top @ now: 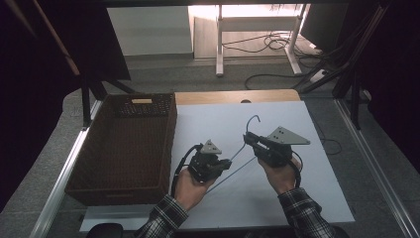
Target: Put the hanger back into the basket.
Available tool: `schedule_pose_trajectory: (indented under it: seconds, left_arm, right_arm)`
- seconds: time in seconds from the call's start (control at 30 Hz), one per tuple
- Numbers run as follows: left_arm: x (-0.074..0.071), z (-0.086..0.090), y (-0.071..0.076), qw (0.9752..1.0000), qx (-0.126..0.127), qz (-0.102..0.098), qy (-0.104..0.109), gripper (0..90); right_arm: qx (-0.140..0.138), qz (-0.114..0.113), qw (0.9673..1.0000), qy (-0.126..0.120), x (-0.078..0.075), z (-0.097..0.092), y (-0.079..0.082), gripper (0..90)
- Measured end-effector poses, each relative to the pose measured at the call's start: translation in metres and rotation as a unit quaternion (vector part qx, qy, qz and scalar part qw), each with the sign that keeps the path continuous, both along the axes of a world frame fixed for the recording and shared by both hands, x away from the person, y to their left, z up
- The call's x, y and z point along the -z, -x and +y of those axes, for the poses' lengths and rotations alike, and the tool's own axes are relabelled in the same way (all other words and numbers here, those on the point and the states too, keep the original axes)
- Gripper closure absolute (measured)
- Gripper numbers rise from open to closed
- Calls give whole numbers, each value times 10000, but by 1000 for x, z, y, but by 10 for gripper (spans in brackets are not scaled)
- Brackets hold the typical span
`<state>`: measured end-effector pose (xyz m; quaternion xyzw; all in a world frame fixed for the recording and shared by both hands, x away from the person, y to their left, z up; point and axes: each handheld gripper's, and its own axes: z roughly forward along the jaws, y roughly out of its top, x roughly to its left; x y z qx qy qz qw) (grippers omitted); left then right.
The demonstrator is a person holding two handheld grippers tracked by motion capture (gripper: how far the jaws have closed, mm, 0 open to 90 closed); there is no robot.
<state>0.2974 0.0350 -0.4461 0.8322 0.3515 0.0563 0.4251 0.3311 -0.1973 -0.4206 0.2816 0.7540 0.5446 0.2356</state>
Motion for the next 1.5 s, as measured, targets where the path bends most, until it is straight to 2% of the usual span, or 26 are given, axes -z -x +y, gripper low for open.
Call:
schedule_pose_trajectory:
  seconds: [0.27,0.33,0.43,0.53,0.63,0.67,0.87,1.0,1.17,1.5]
  left_arm:
    - [2,0,0,10000,81,29,10,877]
    - [3,2,-2,9997,156,64,152,875]
    - [4,3,-3,9998,115,-48,173,858]
    - [1,2,-7,9998,83,-99,175,769]
    - [-3,0,-11,9996,56,-149,218,754]
    - [-4,-1,-12,9996,56,-156,235,754]
    - [-10,-10,-22,9995,79,-193,235,784]
    - [-11,-15,-27,9995,87,-160,271,801]
    - [-11,-21,-29,9997,72,-161,183,861]
    - [-11,-18,-30,9994,-23,9,342,875]
  right_arm:
    - [-72,18,10000,-33,-2,-1,0,851]
    - [-98,-14,9999,-105,-4,0,2,859]
    - [-93,-47,9999,-93,-6,-1,2,861]
    - [-141,-23,9998,-122,-6,0,3,862]
    - [-165,-49,9998,-78,-6,2,3,861]
    - [-220,-79,9997,24,-5,5,4,862]
    - [-330,-138,9993,134,-4,12,7,861]
    - [-360,-125,9992,122,-4,12,7,861]
    - [-378,-118,9992,101,-4,12,7,861]
    - [-396,-49,9992,12,-3,11,5,841]
